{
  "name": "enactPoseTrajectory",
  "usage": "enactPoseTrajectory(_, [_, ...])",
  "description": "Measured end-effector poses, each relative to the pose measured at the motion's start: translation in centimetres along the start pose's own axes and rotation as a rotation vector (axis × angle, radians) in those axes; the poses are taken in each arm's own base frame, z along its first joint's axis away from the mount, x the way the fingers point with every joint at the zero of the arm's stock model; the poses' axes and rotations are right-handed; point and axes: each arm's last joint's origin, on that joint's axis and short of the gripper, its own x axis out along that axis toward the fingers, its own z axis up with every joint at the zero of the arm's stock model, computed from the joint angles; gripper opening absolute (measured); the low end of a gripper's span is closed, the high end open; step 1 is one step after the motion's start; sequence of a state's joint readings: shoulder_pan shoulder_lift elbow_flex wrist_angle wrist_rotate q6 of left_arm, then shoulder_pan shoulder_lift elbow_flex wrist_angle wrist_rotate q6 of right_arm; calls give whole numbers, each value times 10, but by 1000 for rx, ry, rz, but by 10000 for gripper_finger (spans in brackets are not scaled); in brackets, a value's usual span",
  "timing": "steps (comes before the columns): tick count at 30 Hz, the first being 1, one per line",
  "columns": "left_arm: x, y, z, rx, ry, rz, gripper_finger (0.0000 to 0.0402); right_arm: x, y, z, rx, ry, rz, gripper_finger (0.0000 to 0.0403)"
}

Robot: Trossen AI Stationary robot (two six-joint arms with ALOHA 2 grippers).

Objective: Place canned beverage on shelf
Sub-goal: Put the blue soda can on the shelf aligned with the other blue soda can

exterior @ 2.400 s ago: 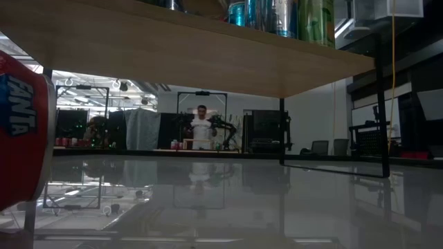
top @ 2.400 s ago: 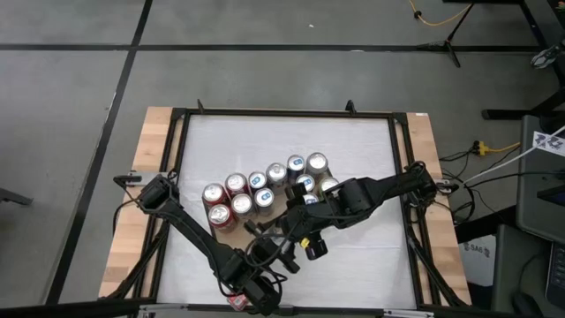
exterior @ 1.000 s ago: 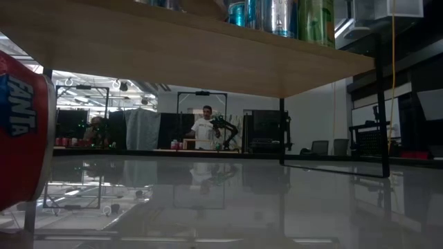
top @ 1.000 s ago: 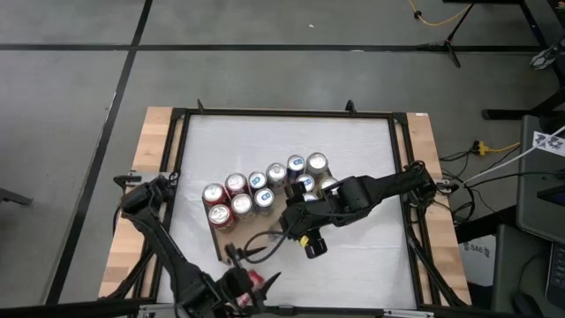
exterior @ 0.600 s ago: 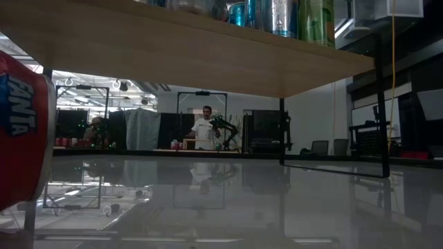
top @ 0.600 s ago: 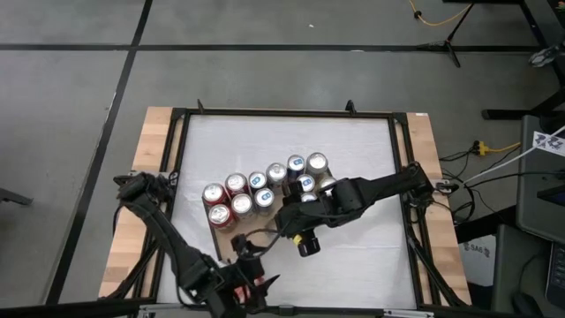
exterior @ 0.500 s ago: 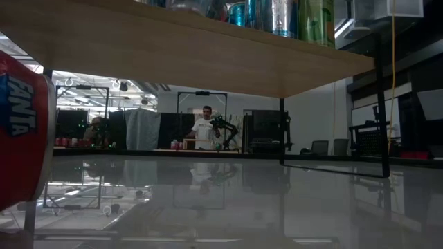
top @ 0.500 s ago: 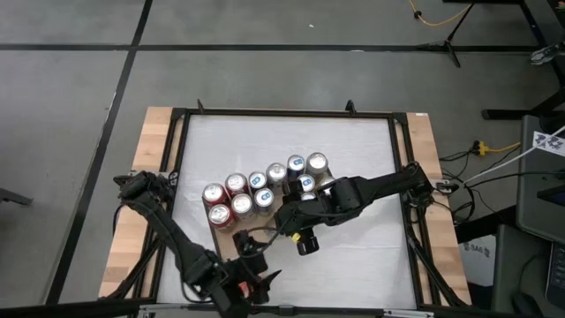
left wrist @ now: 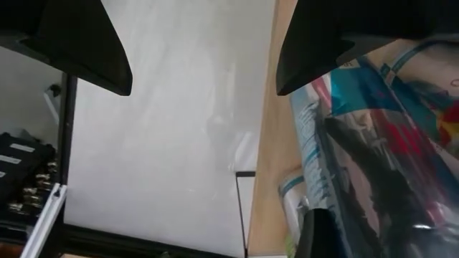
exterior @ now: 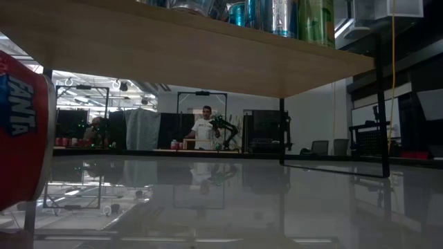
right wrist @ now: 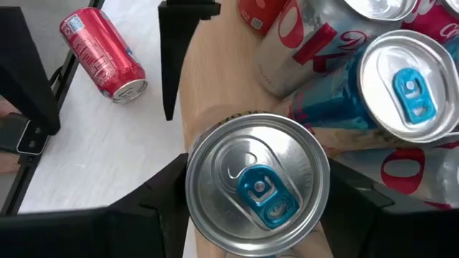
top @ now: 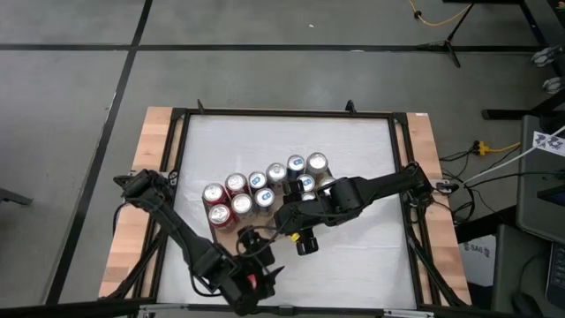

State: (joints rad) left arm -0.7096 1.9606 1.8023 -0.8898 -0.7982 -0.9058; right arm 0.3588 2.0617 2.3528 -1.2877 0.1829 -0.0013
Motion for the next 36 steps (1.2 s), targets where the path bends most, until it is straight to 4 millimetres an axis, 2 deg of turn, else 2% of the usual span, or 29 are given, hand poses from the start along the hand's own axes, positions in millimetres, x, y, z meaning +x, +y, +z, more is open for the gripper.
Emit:
enactPoseTrajectory(11, [11, 8, 6, -15, 60, 3, 336, 0, 0, 0, -1, 0, 0, 230])
enactPoseTrajectory(15, [14, 11, 8, -18, 60, 10, 336, 0, 0, 0, -1, 0, 1, 242])
enactPoseTrajectory(23, [14, 11, 8, -18, 59, 11, 336, 0, 0, 1, -2, -9, 0, 276])
enactPoseTrajectory(36, [12, 10, 6, -5, 64, 11, 336, 0, 0, 1, -1, -15, 0, 279])
